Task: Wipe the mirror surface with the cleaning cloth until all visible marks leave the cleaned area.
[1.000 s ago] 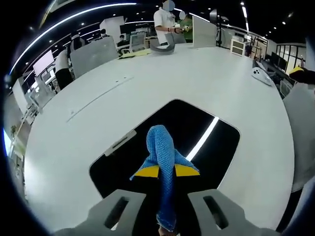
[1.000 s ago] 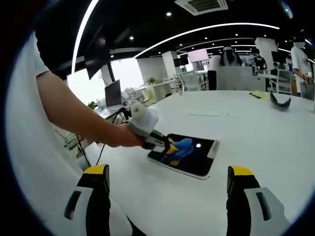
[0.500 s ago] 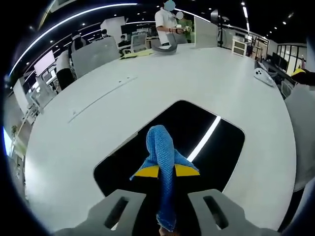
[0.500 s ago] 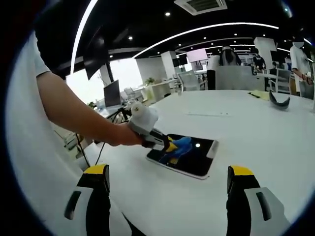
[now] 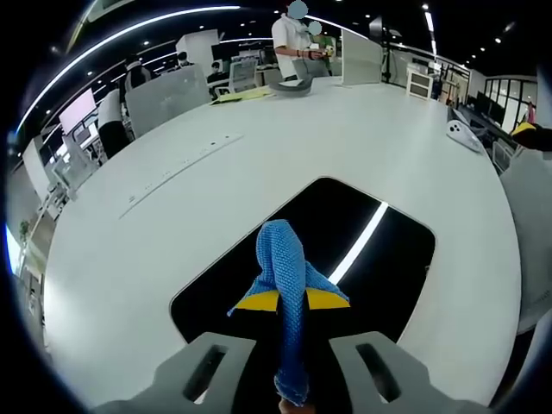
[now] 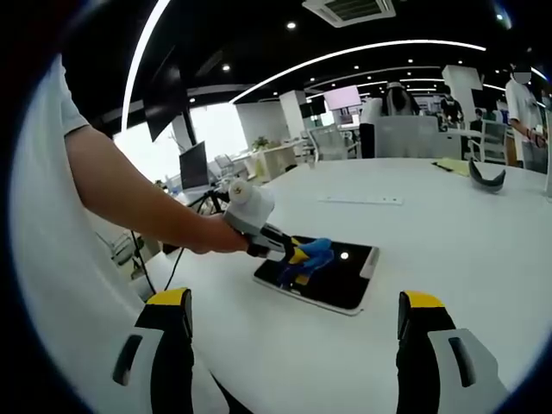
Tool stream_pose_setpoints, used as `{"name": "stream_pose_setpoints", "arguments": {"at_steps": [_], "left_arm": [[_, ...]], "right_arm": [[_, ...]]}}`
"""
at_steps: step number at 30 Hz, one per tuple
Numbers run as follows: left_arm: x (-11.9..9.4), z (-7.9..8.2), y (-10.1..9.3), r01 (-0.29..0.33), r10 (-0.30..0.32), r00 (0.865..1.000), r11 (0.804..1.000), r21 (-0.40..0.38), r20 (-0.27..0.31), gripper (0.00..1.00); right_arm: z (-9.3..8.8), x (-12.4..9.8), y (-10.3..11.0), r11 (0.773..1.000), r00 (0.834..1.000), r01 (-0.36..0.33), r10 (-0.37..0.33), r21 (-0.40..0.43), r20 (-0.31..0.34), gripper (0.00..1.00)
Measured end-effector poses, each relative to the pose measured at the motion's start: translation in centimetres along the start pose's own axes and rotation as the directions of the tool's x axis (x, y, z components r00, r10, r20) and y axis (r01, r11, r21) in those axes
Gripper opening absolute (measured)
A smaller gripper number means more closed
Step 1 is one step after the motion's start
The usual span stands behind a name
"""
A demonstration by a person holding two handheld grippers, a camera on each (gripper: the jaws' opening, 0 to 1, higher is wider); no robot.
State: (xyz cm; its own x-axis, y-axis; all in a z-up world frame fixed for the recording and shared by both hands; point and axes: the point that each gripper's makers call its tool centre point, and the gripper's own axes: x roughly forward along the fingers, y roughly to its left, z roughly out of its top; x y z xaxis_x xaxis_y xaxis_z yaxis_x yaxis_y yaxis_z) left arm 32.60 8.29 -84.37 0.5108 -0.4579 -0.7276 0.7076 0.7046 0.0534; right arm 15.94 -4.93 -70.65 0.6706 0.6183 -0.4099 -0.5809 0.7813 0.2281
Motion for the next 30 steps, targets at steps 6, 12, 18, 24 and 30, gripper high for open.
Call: {"name": "stream_pose_setpoints", "arguments": {"at_steps": [6, 12, 18, 24, 30], "left_arm": [[0.1, 0.1, 0.4, -0.002, 0.002, 1.0, 1.0, 0.005, 0.002, 0.07], [0.3, 0.2, 0.8, -0.002, 0.002, 1.0, 1.0, 0.007, 0.004, 0.07], [0.3, 0.3, 1.2, -0.008, 0.008, 1.0, 1.0, 0.005, 0.006, 0.07], [0.5, 0.4, 1.7, -0.009, 0.009, 1.0, 1.0, 0.004, 0.003, 0.07], [0.6, 0.5, 2.2, -0.011, 0.011, 1.0, 1.0, 0.009, -0.002, 0.07]], "right_arm": [[-0.1, 0.1, 0.0, 1.0, 1.0, -0.001, 0.001, -0.003, -0.007, 0.99], [-0.3, 0.1, -0.1, 1.0, 1.0, 0.001, -0.001, 0.0, -0.014, 0.99], [-0.4, 0.1, -0.1, 1.0, 1.0, 0.001, -0.001, 0.005, -0.018, 0.99], [-0.5, 0.1, -0.2, 1.0, 1.0, 0.002, -0.002, 0.008, -0.022, 0.99], [-0.5, 0.1, -0.4, 1.0, 1.0, 0.008, -0.008, 0.012, -0.021, 0.99]]}}
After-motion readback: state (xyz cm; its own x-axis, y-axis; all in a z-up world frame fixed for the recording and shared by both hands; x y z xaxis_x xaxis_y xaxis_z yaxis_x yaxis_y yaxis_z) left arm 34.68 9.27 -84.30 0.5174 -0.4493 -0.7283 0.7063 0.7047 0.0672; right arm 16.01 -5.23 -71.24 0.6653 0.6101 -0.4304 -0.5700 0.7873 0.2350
